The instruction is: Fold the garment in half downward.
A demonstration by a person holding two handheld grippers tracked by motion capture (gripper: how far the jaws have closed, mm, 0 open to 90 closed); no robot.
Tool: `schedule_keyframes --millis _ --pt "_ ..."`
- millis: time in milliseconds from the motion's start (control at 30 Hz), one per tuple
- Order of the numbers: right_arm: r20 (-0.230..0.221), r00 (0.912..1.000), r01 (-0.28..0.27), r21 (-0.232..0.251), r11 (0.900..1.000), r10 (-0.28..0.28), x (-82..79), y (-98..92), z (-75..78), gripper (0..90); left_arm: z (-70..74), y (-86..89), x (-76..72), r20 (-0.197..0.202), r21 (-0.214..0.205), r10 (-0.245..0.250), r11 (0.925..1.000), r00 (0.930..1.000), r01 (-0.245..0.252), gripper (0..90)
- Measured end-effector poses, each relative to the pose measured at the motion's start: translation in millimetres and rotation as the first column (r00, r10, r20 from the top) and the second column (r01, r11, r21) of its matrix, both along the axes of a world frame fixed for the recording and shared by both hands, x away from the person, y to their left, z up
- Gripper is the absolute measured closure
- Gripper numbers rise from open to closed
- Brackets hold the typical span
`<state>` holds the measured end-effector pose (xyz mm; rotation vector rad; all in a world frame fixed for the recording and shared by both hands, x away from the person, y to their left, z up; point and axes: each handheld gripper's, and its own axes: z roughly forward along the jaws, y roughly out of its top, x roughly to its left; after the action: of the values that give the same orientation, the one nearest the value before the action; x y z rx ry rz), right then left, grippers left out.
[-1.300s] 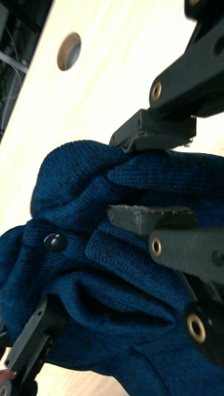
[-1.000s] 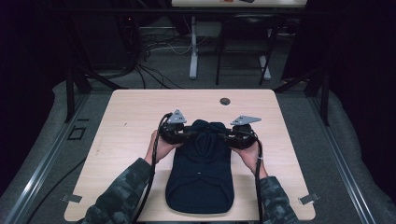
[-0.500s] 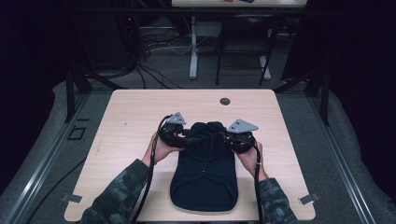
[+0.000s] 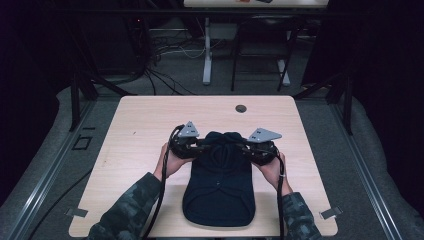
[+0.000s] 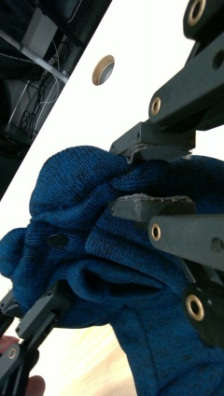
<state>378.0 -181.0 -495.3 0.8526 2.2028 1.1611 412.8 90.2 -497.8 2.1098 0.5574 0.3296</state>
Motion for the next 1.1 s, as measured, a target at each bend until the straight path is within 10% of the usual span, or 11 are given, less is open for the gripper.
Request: schedule_keyframes --millis 400,667,900,1100 --pt "-0.082 0.9966 -0.006 -0.022 0.9997 0.004 1.0 0.5 5.8 63.1 11.2 -3.6 -16.6 0.195 0.050 0.002 0.9987 0.9809 -0.012 71.6" --pt "0.000 1.0000 -0.003 -0.063 0.9980 0.003 -8.1 7.0 2.9 76.3 7.6 1.8 -15.4 0.144 0.059 0.003 0.9982 0.9895 -0.012 67.9" --pt "0.077 0.9968 -0.013 -0.109 0.9939 0.022 -14.8 16.1 2.3 77.2 1.9 0.7 -11.4 0.056 0.098 0.003 0.9952 0.9984 -0.009 42.7" --pt "0.063 0.9975 -0.025 -0.120 0.9924 0.033 -17.1 15.2 1.8 75.2 1.1 1.2 -13.3 0.077 0.111 0.007 0.9937 0.9970 -0.016 60.3"
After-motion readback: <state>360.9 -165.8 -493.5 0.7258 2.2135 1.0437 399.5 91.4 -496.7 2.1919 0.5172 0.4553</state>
